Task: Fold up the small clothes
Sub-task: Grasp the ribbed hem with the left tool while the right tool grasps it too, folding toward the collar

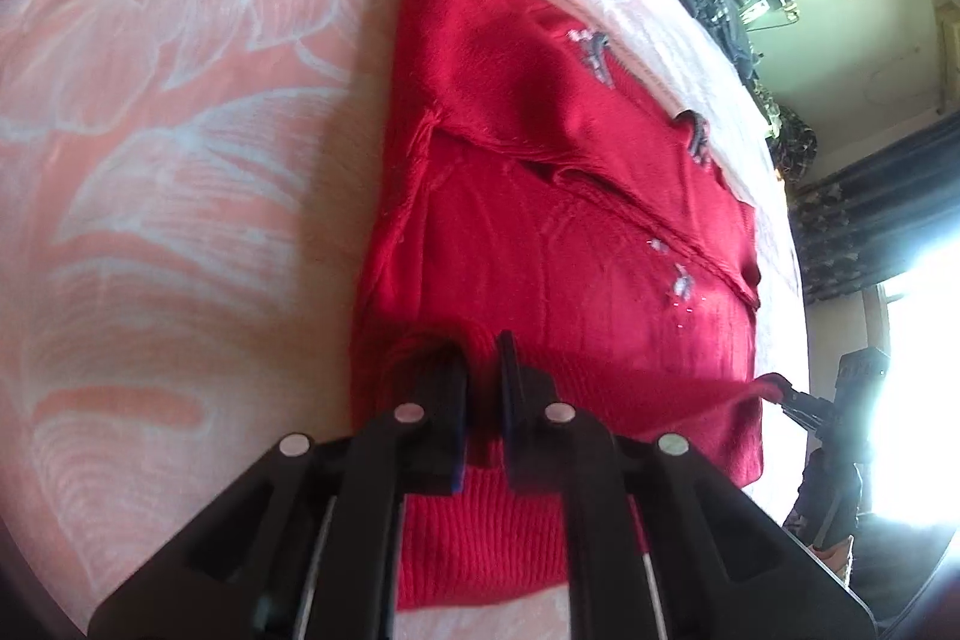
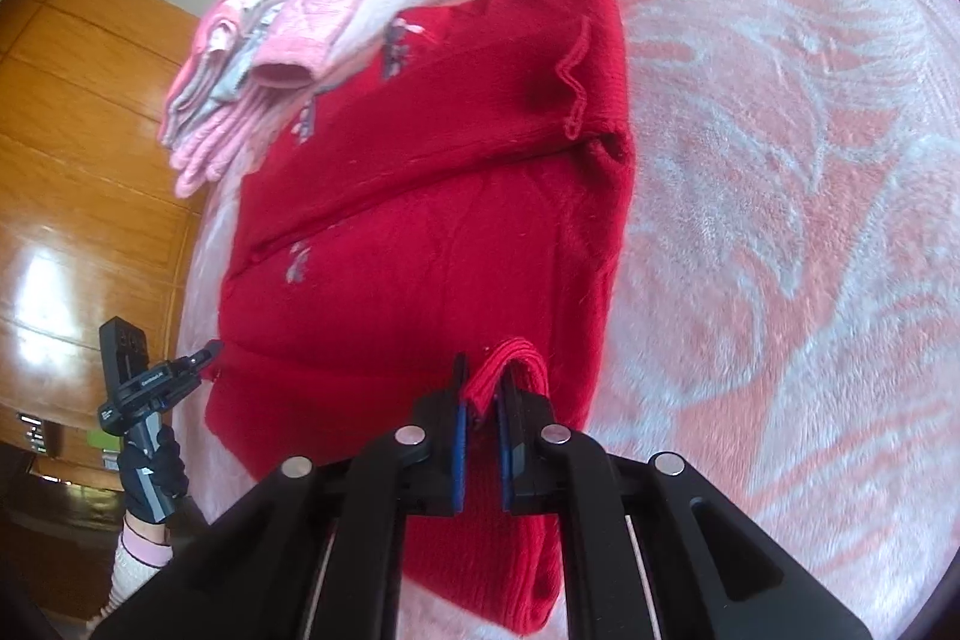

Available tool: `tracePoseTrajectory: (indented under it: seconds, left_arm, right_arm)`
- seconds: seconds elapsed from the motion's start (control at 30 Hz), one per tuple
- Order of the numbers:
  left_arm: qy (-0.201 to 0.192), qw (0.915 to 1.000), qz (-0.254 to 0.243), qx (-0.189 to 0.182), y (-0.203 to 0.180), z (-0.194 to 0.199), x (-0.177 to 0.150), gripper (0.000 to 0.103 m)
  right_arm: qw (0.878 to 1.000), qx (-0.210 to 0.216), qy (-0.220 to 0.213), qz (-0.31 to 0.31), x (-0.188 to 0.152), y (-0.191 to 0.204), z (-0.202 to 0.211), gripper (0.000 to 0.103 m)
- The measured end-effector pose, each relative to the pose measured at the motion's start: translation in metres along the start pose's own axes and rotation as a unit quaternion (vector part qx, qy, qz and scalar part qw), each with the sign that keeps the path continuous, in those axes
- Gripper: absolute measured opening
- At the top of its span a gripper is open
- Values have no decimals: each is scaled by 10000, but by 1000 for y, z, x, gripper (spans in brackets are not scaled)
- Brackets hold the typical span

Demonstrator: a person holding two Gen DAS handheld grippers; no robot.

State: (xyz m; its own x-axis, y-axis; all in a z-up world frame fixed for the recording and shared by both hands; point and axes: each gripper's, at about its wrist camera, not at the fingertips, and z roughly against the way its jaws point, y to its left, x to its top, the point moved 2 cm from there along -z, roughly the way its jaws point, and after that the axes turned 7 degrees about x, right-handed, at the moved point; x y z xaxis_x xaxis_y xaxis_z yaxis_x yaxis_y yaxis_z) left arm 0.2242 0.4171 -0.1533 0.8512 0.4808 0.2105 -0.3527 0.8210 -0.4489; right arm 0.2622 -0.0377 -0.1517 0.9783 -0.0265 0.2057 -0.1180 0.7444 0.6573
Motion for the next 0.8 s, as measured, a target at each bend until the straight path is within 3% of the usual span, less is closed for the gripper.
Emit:
tracePoseTrajectory:
  seconds: [0.13,0.17,0.23,0.3,0.33,0.47,0.57,0.8]
  left_arm:
    - [149,9997,40,-165,2,-7,7,13]
    - [200,9995,54,-256,3,-5,8,18]
    - [197,9988,59,-444,4,2,9,30]
    - [65,9990,39,-447,6,14,9,59]
    - [-96,9991,11,-416,8,24,10,63]
    - [-392,9986,-252,-257,11,46,9,64]
    - [-538,9945,-869,238,-5,48,6,64]
    - [-721,9689,-2094,1104,-45,21,10,64]
  right_arm:
    - [9998,63,86,-144,6,-9,-7,9]
    - [9998,113,60,-151,7,-9,-5,10]
    - [9997,181,-39,-134,9,-10,1,16]
    - [9997,-5,-220,-49,11,-10,12,38]
    - [9992,-205,-348,64,11,-9,19,43]
    - [9970,-434,-483,419,8,1,36,43]
    - [9951,-424,-541,711,-1,15,40,43]
    - [9907,-566,-374,1182,-20,33,29,43]
